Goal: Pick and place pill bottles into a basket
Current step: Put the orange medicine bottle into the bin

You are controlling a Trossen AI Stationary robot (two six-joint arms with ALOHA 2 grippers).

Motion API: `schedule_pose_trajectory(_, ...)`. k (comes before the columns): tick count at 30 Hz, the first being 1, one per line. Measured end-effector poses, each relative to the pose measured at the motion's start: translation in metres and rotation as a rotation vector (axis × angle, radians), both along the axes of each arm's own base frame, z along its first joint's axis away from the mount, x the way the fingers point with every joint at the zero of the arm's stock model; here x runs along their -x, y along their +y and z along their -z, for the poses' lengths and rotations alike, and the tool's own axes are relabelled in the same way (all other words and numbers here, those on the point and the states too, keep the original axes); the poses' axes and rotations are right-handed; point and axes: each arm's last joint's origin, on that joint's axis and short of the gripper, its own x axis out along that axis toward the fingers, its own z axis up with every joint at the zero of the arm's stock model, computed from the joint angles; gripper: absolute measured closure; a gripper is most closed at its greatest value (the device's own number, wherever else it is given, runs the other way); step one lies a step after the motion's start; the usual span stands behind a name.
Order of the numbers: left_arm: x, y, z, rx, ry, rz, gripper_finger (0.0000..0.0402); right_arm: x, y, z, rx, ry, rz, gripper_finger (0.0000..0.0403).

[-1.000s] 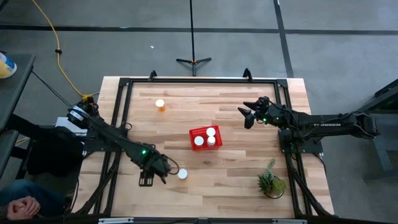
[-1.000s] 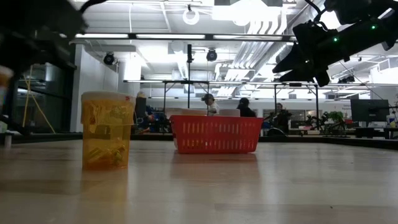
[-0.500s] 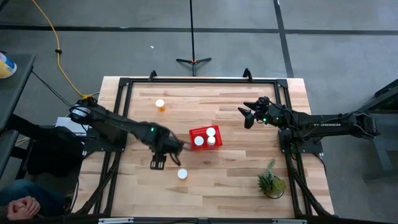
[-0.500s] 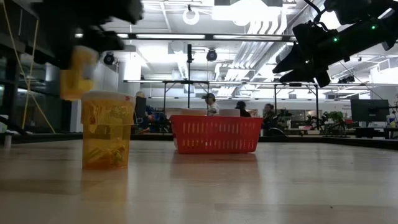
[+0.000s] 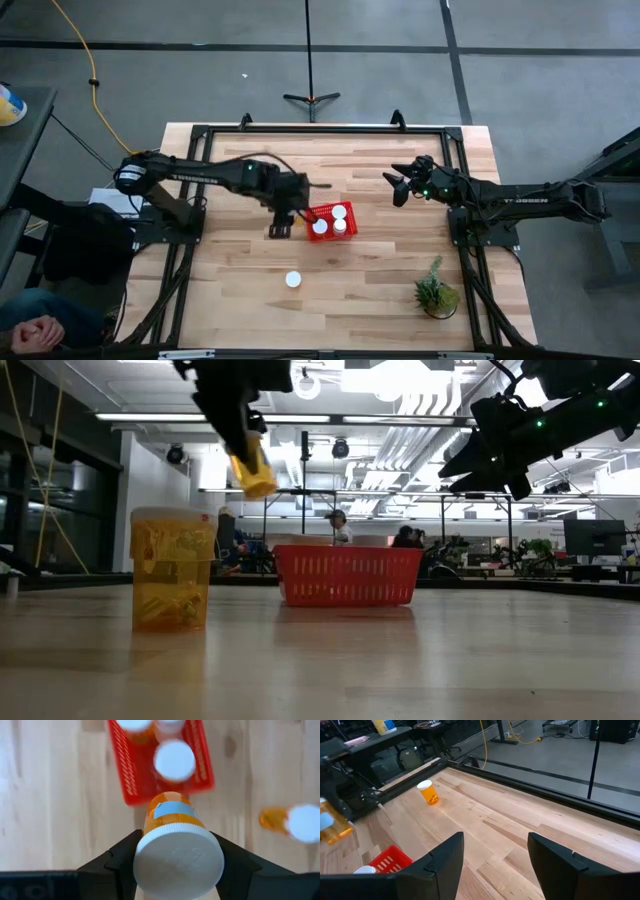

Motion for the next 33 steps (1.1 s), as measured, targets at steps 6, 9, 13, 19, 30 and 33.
schedule_pose_trajectory(6, -0.01, 0.013, 0.006, -0.014, -0.031, -0.002, 0.0147, 0.0, -0.001, 0.0, 0.008, 0.002, 0.025, 0.0192)
schedule_pose_trajectory(9, -0.019, 0.012, 0.012, -0.01, -0.049, 0.02, 0.0156, 0.001, -0.001, 0.0, 0.011, 0.002, 0.035, 0.0192)
schedule_pose_trajectory(13, -0.029, 0.012, 0.021, -0.009, -0.058, 0.029, 0.017, 0.001, -0.001, 0.0, 0.013, 0.007, 0.043, 0.0192)
schedule_pose_trajectory(19, -0.035, 0.013, 0.023, -0.023, -0.101, 0.051, 0.0157, 0.001, -0.001, 0.001, 0.013, 0.011, 0.044, 0.0192)
schedule_pose_trajectory(30, -0.05, 0.014, 0.035, -0.053, -0.136, 0.062, 0.0168, 0.002, -0.001, 0.001, 0.017, 0.021, 0.064, 0.0192)
schedule_pose_trajectory(33, -0.055, 0.014, 0.043, -0.05, -0.124, 0.063, 0.0161, 0.002, -0.001, 0.002, 0.014, 0.023, 0.063, 0.0192)
